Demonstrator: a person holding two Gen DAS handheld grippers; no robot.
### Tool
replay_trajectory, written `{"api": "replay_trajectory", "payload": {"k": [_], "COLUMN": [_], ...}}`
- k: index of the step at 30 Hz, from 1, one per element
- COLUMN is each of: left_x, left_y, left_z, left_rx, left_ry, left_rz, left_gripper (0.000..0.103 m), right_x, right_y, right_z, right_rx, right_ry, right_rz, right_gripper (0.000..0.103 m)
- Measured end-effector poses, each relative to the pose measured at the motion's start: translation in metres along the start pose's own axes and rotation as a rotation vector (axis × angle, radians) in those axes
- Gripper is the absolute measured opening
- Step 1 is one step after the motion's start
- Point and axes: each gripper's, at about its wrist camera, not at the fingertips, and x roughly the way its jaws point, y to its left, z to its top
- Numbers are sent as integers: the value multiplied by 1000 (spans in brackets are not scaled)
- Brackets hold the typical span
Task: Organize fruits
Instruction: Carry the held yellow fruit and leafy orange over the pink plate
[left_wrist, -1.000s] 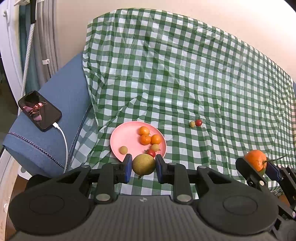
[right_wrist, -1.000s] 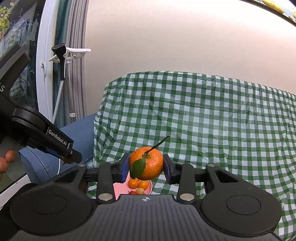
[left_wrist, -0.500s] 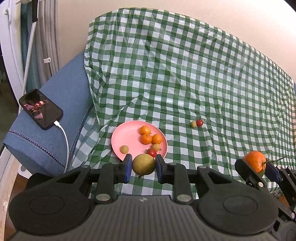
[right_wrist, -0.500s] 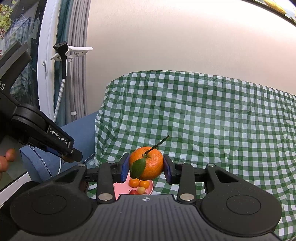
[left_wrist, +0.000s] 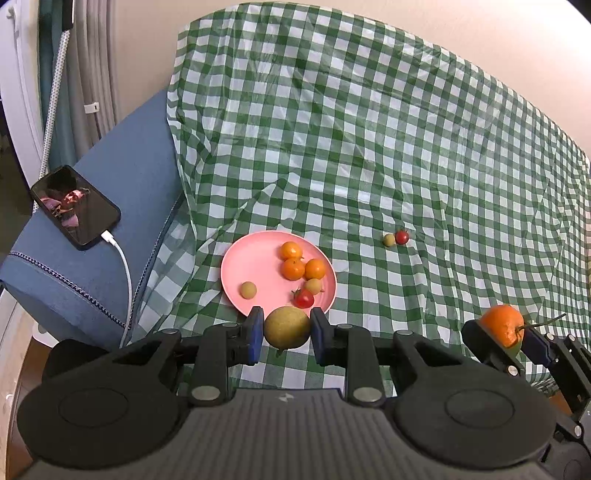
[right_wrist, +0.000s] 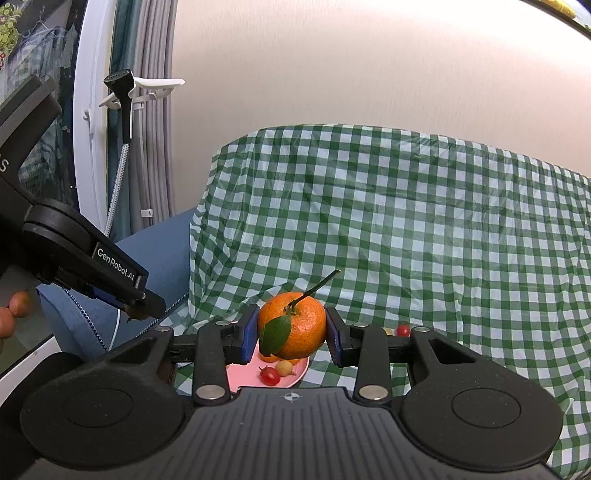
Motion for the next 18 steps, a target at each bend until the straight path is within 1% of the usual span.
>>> {"api": "replay_trajectory", "payload": {"k": [11, 18], "left_x": [20, 38], "left_y": [3, 11], "left_z": [4, 5], "left_rx": [-7, -29], "left_ry": [37, 66], "left_rz": [-1, 2], "left_gripper": [29, 30], "right_x": [17, 35], "right_y": [0, 3], "right_z": [-5, -9], "right_rx": [11, 20], "right_ry": [51, 98], "right_rz": [3, 0], "right_gripper": [39, 39]}}
